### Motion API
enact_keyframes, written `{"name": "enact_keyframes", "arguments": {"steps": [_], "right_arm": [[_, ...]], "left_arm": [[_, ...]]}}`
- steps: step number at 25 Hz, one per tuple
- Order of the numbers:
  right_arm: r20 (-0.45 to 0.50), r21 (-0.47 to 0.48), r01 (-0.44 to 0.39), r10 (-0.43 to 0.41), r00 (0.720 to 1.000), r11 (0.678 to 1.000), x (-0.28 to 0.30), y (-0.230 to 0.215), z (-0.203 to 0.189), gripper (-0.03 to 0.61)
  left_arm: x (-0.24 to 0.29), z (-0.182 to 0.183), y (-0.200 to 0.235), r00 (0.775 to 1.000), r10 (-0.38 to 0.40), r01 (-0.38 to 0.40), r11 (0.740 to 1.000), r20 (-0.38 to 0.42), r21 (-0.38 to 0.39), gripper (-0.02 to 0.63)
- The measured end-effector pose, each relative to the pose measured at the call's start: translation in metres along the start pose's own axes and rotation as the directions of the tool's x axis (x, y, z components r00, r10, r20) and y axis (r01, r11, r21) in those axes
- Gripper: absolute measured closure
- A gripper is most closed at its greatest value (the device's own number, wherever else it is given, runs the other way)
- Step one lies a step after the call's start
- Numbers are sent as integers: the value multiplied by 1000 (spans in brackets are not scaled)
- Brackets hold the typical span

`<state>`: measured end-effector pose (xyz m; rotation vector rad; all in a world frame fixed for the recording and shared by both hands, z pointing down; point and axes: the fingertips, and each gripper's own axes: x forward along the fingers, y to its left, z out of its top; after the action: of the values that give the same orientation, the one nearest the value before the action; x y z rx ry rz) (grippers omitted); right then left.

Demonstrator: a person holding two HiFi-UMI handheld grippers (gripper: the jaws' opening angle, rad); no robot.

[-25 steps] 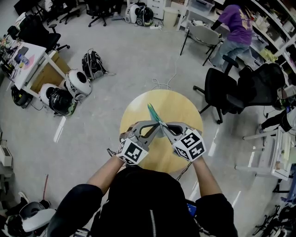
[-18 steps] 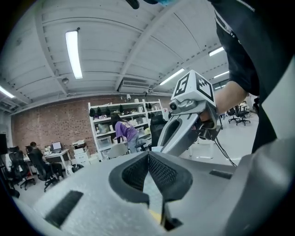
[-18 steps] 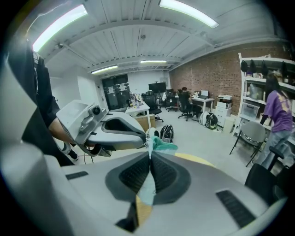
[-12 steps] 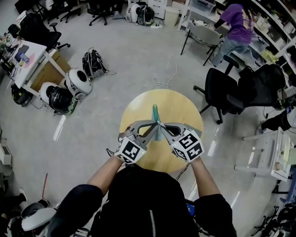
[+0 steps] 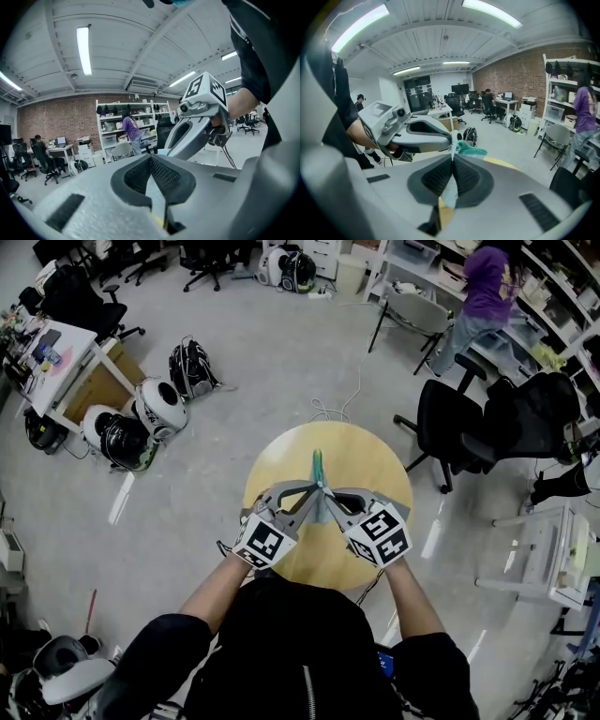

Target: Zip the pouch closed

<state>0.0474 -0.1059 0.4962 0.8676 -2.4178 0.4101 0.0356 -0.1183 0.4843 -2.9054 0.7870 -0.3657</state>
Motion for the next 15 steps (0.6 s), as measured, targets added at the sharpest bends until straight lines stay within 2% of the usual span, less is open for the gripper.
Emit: {"name": "enact_keyframes", "arguments": {"steps": [15], "right_arm": [[-3,10,-12,12,1000,1000,0,2,-2,571]], "left_arm": [[0,-7,9,1000,0,0,1000,-24,-10,609]]}}
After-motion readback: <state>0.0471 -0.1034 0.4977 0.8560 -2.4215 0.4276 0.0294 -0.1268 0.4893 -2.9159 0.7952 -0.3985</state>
